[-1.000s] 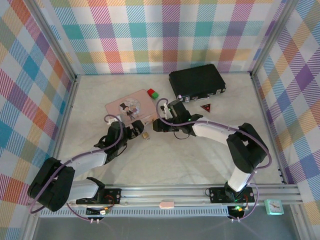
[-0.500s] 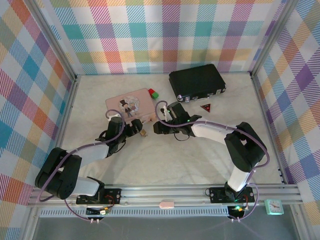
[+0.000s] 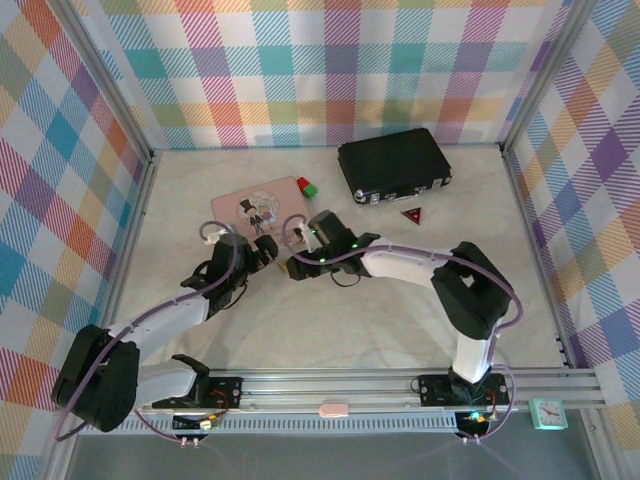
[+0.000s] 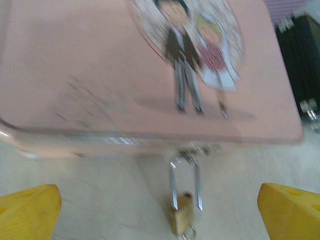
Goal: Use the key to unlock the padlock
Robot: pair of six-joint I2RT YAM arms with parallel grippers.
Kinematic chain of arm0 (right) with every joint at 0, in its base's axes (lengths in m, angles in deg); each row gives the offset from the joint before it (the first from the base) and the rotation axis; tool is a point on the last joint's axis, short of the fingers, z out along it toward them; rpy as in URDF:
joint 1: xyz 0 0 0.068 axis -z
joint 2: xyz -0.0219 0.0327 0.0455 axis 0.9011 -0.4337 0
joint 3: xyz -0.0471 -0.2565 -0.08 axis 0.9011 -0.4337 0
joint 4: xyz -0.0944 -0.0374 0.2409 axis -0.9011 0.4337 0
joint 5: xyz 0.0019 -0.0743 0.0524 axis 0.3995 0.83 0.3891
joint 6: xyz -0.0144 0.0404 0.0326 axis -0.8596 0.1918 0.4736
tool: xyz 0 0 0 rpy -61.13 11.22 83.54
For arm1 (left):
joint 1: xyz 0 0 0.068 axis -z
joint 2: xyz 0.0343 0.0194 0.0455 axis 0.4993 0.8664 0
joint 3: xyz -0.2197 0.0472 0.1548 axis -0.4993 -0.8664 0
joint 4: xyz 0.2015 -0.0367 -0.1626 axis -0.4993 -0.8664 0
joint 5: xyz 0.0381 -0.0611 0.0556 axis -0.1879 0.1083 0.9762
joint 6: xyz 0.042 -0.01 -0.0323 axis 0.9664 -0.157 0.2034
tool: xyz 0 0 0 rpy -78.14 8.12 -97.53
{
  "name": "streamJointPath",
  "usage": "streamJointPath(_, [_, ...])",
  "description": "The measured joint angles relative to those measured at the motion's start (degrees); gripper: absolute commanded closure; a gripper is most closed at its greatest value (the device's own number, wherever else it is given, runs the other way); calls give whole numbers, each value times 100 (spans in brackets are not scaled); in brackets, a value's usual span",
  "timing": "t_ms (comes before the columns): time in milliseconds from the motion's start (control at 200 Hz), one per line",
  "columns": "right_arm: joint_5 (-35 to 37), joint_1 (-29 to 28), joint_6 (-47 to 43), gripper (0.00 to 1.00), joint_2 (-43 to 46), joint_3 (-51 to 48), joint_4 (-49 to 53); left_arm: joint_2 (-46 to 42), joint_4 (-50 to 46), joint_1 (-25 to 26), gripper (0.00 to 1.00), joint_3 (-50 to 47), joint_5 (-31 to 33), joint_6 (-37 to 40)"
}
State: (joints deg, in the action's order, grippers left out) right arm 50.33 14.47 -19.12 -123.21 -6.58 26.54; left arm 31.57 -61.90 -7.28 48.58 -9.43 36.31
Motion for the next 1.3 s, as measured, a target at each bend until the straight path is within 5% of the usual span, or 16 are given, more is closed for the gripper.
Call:
streamJointPath(225, [975,-518,-632,43,-981,1150,706,61,-31,-1045,0,33,-485,-258])
streamJointPath(650, [2433,-667,-1368,50,-1742,1858,1355,96,328,-1202,0,-39,-1130,-452])
streamJointPath(835, [2533,-667,-1480,60,-1803,1858,1298,96,411,-1239,0,-179,-1246,-485])
streamJointPath(1155, [2597,-664,-1786,91,-1768,1797,885,94,675,-1239,1,-431,-1580,-645])
streamJointPath(1300, [2247,-579,-1980,95,-1764,1705,837,101,831,-1239,4,-621,-1703,-772])
